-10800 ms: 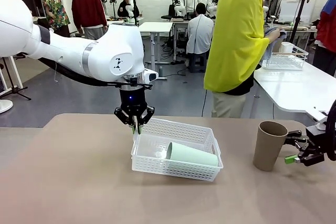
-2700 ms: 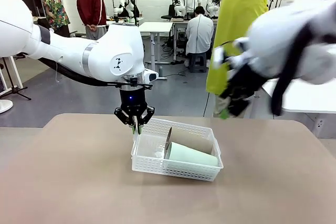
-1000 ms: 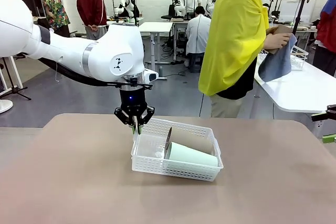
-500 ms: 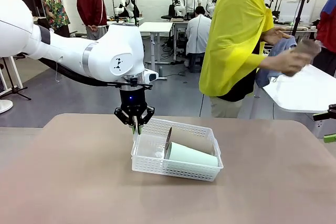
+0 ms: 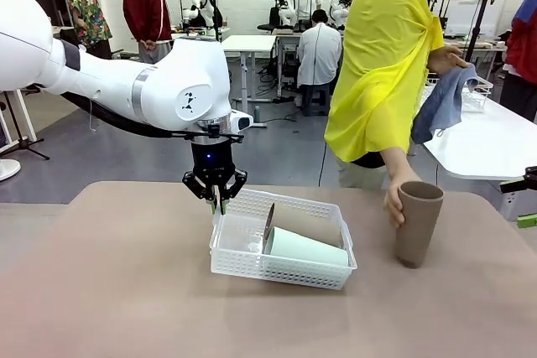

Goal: Clean and organize the cups into the basket.
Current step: Pick up the Reusable plastic cup from the right side of the table and stack it inside the Organizing basket in the center of the table.

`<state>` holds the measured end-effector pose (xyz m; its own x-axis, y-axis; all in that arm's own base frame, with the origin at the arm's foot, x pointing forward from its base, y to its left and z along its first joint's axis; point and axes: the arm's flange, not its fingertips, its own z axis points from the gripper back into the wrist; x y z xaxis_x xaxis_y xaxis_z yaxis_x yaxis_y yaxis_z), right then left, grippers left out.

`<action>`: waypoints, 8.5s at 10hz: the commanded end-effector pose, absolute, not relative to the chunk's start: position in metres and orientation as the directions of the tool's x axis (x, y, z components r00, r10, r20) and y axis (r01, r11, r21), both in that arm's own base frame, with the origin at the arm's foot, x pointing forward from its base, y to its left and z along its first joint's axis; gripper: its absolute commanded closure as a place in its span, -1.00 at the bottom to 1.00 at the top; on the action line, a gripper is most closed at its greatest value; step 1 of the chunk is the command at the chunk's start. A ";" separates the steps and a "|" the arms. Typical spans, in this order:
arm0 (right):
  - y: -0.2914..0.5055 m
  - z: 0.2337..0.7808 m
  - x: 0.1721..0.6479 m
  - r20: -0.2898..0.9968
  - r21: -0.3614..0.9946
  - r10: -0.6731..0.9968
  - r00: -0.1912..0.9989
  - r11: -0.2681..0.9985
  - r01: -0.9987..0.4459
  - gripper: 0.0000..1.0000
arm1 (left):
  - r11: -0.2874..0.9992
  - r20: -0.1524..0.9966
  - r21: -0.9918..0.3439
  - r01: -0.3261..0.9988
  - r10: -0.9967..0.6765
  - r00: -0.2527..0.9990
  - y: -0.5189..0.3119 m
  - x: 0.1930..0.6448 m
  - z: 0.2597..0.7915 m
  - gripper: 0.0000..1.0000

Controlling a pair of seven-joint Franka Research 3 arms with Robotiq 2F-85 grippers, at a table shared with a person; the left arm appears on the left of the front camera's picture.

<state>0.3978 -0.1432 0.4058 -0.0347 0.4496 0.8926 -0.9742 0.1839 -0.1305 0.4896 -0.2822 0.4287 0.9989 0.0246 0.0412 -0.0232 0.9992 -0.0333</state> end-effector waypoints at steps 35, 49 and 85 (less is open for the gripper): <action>-0.066 0.259 0.495 0.937 0.119 0.307 0.164 0.161 -0.980 -1.00 | 0.999 0.041 -0.031 -0.020 0.021 0.999 -0.282 0.488 0.428 1.00; -0.014 0.252 0.493 0.948 0.110 0.302 0.103 -0.006 -0.994 1.00 | 0.999 0.041 -0.031 -0.020 0.021 0.999 -0.282 0.488 0.428 1.00; 0.295 0.520 0.408 0.132 0.012 0.988 -0.076 -0.078 -0.997 -0.68 | 0.999 0.041 -0.031 -0.020 0.021 0.999 -0.282 0.488 0.428 1.00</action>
<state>0.3933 0.2751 0.5213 -0.1174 0.9625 0.2444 -0.9922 -0.1239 0.0114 0.4897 -0.2822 0.4283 0.9989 0.0244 0.0406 -0.0231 0.9992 -0.0332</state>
